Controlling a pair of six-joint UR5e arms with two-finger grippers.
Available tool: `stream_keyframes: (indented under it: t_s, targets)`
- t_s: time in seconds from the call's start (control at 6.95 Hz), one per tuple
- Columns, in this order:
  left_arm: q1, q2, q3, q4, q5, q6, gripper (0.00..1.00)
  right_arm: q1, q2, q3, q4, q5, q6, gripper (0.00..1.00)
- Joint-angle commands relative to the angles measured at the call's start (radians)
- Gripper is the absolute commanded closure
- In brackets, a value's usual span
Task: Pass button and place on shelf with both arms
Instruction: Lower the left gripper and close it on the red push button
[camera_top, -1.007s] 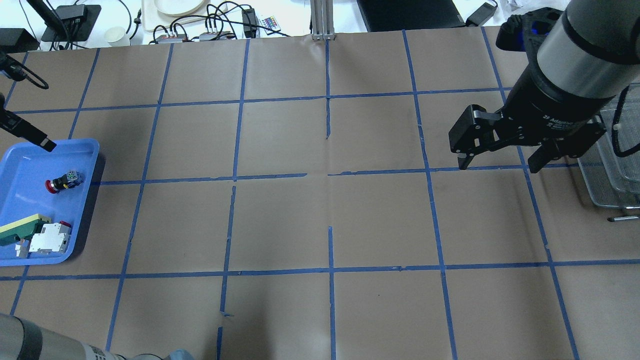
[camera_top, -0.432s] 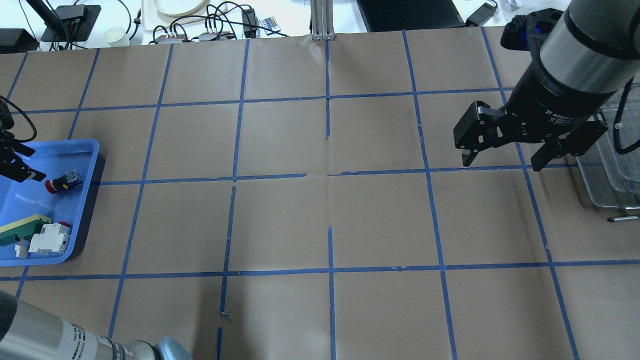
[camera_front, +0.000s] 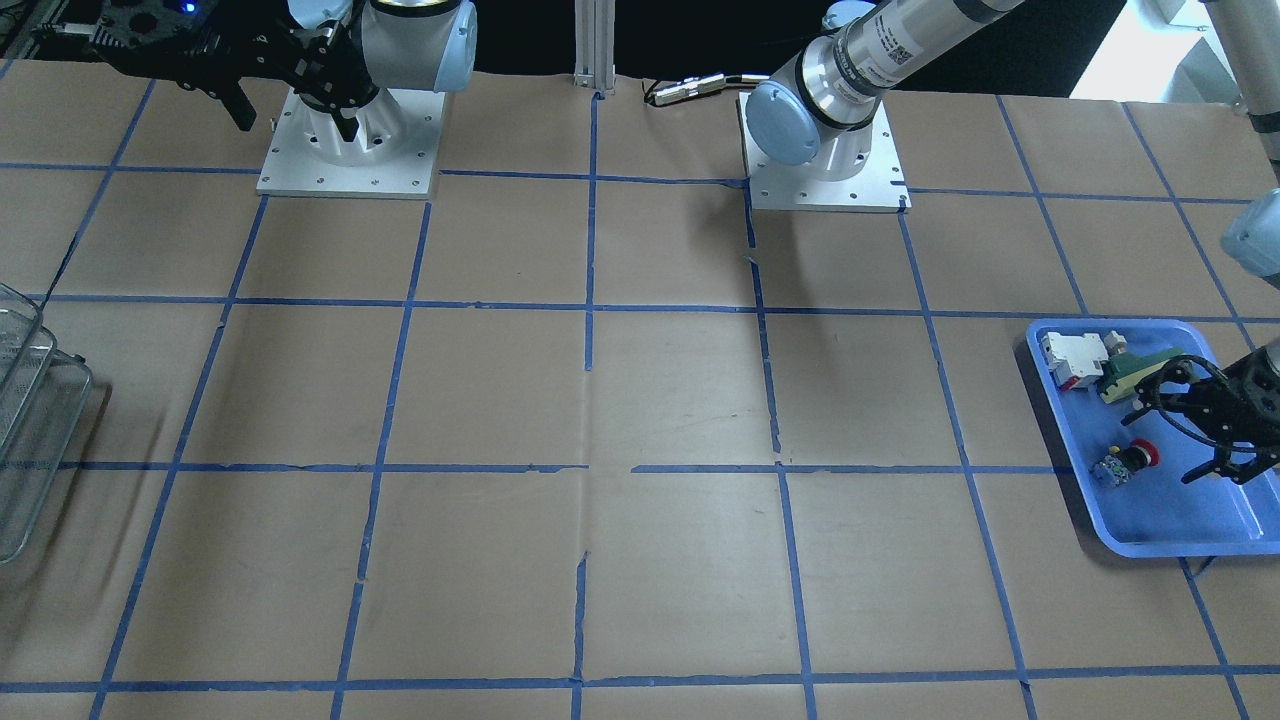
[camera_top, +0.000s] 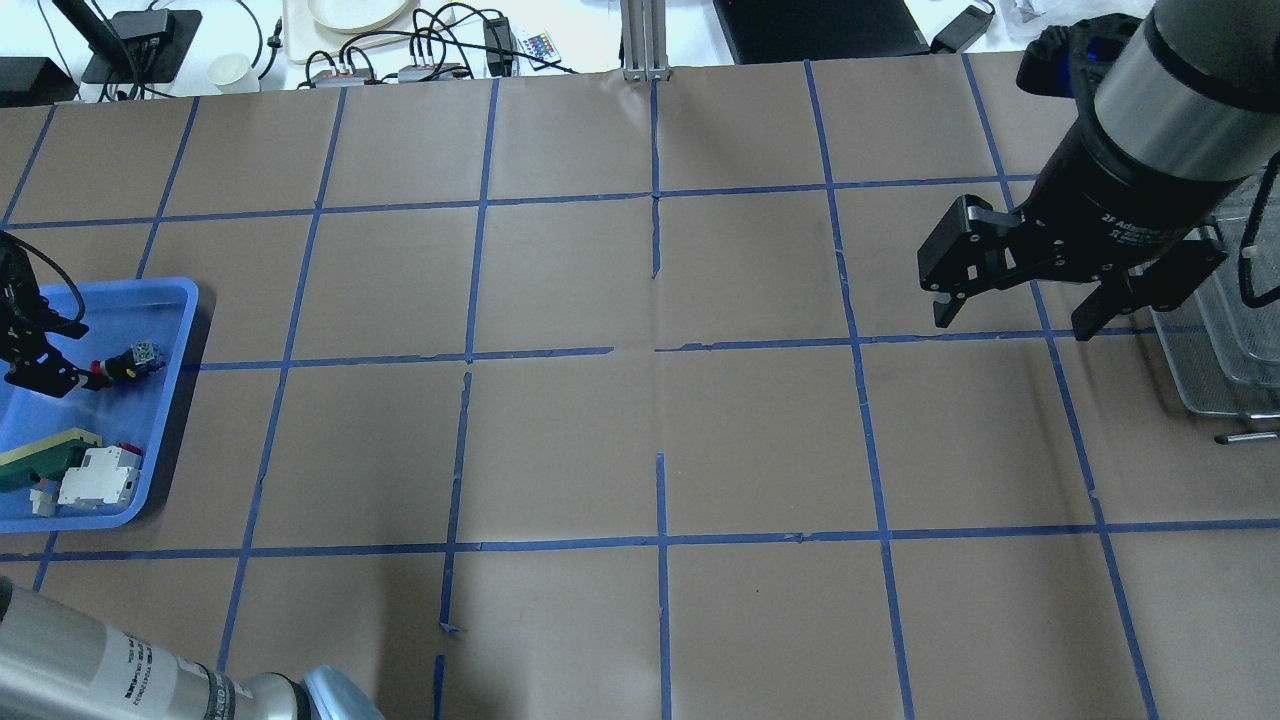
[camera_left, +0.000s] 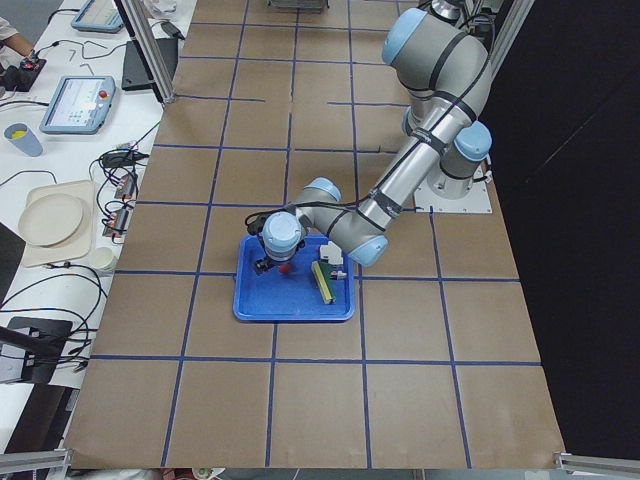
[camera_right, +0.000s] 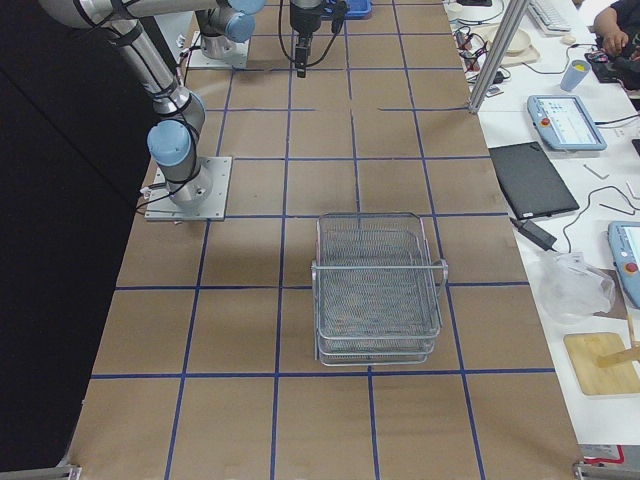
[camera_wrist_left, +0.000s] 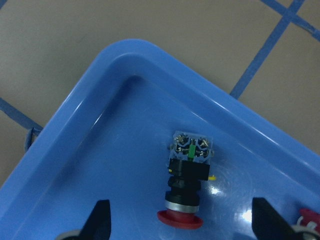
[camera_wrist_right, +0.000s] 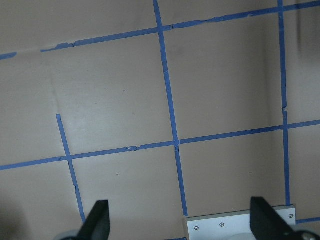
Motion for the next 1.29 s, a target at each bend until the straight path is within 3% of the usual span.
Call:
stream_keyframes:
  t_s: [0.0, 0.29, 0.72, 1.15]
  targets:
    - [0.005, -0.004, -0.02, 0.009, -0.01, 0.043, 0.01, -0.001, -0.004, 0.0, 0.001, 0.0, 0.085, 0.0]
    - [0.005, -0.004, -0.022, 0.012, -0.011, 0.057, 0.06, 0.0, -0.004, -0.002, 0.001, 0.0, 0.09, 0.0]
    - [0.007, -0.027, -0.002, 0.012, -0.008, 0.076, 0.06, -0.009, -0.001, -0.002, 0.0, 0.0, 0.114, 0.0]
    - [0.03, -0.041, 0.001, 0.012, -0.01, 0.091, 0.07, -0.076, 0.001, 0.0, 0.018, 0.127, 0.195, 0.0]
